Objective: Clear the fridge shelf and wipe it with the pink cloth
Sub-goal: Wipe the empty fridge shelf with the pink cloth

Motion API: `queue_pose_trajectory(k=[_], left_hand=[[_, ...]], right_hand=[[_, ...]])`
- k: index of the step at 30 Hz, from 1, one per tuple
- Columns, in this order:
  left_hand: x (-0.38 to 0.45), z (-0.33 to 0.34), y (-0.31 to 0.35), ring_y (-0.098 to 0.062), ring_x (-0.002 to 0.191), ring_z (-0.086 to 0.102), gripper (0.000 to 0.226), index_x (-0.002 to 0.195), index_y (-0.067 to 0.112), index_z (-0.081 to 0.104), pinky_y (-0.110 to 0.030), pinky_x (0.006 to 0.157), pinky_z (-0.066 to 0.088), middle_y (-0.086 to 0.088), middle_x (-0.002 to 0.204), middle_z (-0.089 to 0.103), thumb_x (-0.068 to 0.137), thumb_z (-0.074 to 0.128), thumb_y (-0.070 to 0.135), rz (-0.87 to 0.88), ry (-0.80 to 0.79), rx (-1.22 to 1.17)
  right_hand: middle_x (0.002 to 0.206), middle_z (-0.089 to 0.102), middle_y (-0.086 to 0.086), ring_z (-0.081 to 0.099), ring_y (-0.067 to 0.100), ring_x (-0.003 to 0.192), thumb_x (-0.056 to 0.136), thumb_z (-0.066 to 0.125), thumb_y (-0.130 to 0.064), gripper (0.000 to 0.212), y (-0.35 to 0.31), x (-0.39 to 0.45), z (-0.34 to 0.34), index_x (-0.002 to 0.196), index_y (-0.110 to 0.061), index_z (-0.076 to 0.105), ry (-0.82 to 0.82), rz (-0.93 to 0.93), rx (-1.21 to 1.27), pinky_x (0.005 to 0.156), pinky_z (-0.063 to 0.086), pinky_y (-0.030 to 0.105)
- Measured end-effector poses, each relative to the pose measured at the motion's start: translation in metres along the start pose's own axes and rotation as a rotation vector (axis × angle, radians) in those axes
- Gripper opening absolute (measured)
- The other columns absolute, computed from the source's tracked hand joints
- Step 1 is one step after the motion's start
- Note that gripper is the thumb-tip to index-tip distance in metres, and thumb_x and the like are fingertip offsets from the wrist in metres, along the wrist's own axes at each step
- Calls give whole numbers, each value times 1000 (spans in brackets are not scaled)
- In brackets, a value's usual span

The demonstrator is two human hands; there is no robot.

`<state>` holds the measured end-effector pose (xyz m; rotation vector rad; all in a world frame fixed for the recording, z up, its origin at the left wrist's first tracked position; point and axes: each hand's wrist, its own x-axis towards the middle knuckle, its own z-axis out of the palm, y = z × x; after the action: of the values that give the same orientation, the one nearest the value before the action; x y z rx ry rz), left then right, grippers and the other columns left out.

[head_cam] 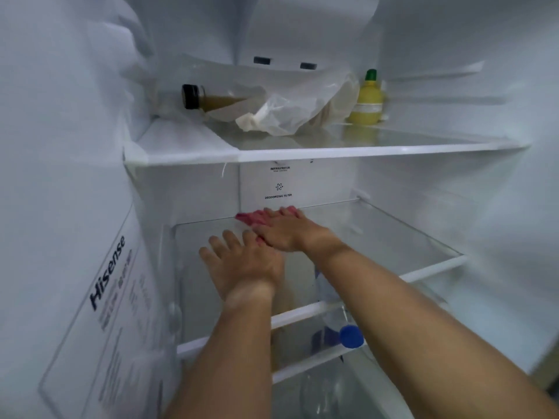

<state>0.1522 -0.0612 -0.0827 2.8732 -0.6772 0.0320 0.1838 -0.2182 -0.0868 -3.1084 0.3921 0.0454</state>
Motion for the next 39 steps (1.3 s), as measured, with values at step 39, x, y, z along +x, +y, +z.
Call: queue_pose_trajectory(k=[39], left_hand=[[-15, -8, -14, -37, 147, 23, 53, 147, 9, 39, -47, 121, 17, -15, 155, 35, 100, 30, 32, -218, 66, -175]], right_hand=[[168, 11, -5, 11, 24, 153, 104, 17, -46, 57, -21, -27, 5, 159, -32, 14, 6, -293, 17, 122, 0, 39]])
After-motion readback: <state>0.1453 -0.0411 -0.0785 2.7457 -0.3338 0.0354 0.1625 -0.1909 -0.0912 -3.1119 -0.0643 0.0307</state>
